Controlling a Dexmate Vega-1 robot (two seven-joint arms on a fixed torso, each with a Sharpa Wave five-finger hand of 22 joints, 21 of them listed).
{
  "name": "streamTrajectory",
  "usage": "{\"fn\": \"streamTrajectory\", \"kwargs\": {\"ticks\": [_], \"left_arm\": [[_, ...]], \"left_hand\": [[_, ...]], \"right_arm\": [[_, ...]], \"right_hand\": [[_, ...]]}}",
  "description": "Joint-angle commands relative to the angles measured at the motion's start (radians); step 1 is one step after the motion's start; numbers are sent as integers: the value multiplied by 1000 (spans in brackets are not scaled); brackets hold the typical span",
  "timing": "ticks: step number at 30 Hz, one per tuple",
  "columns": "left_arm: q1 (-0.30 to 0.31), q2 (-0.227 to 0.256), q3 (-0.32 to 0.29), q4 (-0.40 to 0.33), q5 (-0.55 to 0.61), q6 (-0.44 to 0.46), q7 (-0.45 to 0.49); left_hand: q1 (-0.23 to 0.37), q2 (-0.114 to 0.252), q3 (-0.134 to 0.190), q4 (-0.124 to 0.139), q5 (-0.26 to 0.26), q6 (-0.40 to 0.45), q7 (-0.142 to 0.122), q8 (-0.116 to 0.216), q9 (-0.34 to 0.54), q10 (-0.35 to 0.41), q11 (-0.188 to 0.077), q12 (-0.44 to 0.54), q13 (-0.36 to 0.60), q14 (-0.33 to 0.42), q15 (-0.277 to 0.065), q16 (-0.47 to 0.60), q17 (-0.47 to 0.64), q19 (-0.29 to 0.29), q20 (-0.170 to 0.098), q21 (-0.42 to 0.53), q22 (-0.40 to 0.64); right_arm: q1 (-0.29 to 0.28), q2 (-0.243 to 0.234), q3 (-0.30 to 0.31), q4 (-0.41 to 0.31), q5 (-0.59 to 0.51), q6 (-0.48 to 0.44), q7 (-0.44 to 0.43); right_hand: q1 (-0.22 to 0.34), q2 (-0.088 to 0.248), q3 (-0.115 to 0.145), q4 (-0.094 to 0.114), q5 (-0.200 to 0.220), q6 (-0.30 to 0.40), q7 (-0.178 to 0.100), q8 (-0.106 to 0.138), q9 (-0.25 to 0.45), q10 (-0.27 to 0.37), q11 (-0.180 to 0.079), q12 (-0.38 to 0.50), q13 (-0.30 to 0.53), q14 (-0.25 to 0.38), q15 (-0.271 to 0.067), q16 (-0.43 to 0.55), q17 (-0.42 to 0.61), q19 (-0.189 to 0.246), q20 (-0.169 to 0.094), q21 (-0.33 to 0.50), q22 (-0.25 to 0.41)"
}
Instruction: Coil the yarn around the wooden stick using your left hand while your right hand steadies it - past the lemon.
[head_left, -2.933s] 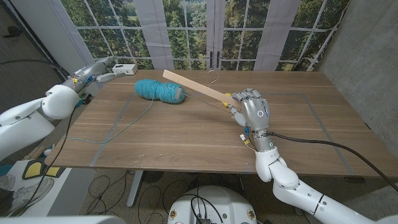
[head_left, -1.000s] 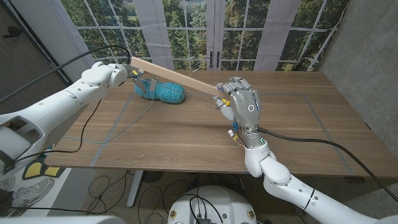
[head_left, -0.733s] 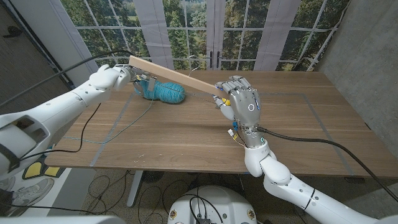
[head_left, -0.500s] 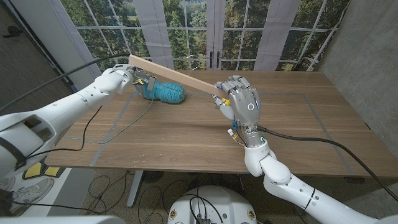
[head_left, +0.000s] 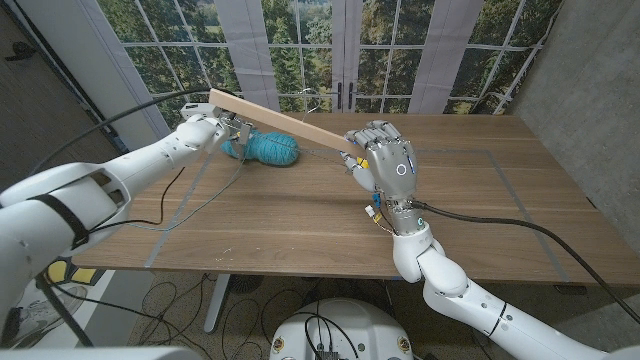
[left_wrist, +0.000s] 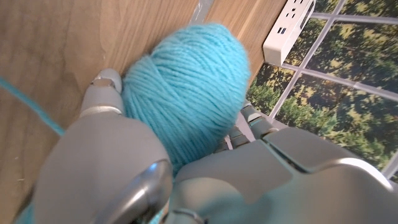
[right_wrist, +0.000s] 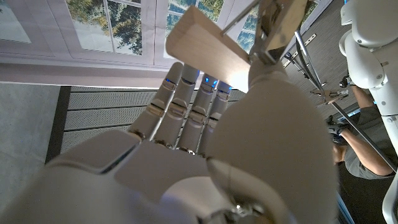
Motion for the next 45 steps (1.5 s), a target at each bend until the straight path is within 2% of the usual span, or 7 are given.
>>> {"fn": "streamTrajectory", "kwargs": {"ticks": [1, 4, 7, 9, 15, 26, 45], "left_arm": [[-84, -148, 192, 326, -36, -14, 122], [-67, -105, 195, 259, -70, 5, 173], [-10, -18, 159, 130, -94, 64, 334], [8, 22, 144, 60, -98, 87, 349], [113, 127, -15, -125, -228, 119, 510], [287, 254, -226, -416, -277, 199, 659], [568, 477, -583, -947, -264, 306, 624]], "left_hand": [[83, 49, -41, 13, 74, 9, -8, 29, 5, 132, -48, 45, 2, 283, -170, 56, 10, 101, -36, 44, 15], [240, 210, 9, 9, 88, 204, 2, 88, 4, 349, -85, 111, 2, 525, -200, 97, 21, 221, -116, 112, 32], [443, 340, 36, 3, -59, 648, 19, 216, 14, 668, -111, 207, 9, 884, -212, 206, 78, 333, -153, 272, 106], [484, 362, 91, 56, -126, 845, 46, 282, 20, 822, -102, 250, 35, 1038, -207, 250, 109, 368, -161, 376, 153], [491, 350, 125, 101, -166, 944, 73, 313, 27, 881, -94, 271, 99, 1169, -203, 301, 161, 405, -192, 485, 187], [511, 324, 123, 81, -187, 1026, 85, 328, 21, 927, -77, 285, 142, 1198, -202, 322, 206, 423, -207, 553, 198], [505, 320, 111, 83, -194, 1035, 80, 320, 18, 931, -82, 285, 163, 1201, -202, 325, 229, 388, -204, 567, 196]], "right_arm": [[17, 5, 0, 7, -5, -7, 27], [24, 7, 0, 15, 0, -3, 25], [31, 10, 0, 22, 4, 1, 23], [34, 10, 1, 26, 8, 4, 21], [40, 13, 5, 42, 22, 3, 11], [21, 13, 26, 54, 60, -15, -21], [-7, 13, 32, 101, 128, 6, -102]], "right_hand": [[138, 145, 5, 6, 7, 87, -83, 10, -1, 69, -60, -2, 3, 39, -129, -8, 6, -4, -27, 11, -1], [138, 145, 4, 7, 7, 88, -84, 10, -2, 69, -61, -4, 1, 39, -129, -10, 7, -4, -29, 13, -2], [138, 145, 3, 6, 9, 87, -85, 11, -3, 70, -62, -5, 3, 42, -129, -14, 10, -6, -29, 15, -4], [138, 145, 3, 6, 9, 88, -84, 12, -4, 71, -60, -6, 3, 43, -129, -16, 11, -4, -28, 18, -5], [138, 145, 0, 7, 11, 87, -86, 13, -6, 75, -60, -11, 0, 46, -129, -25, 15, -8, -29, 23, -9], [140, 145, -3, 6, 15, 85, -85, 16, -8, 74, -60, -15, 8, 52, -129, -37, 24, -15, -30, 33, -14], [142, 146, -8, 5, 17, 84, -84, 21, -8, 75, -59, -21, 14, 55, -129, -53, 37, -22, -31, 49, -21]]}}
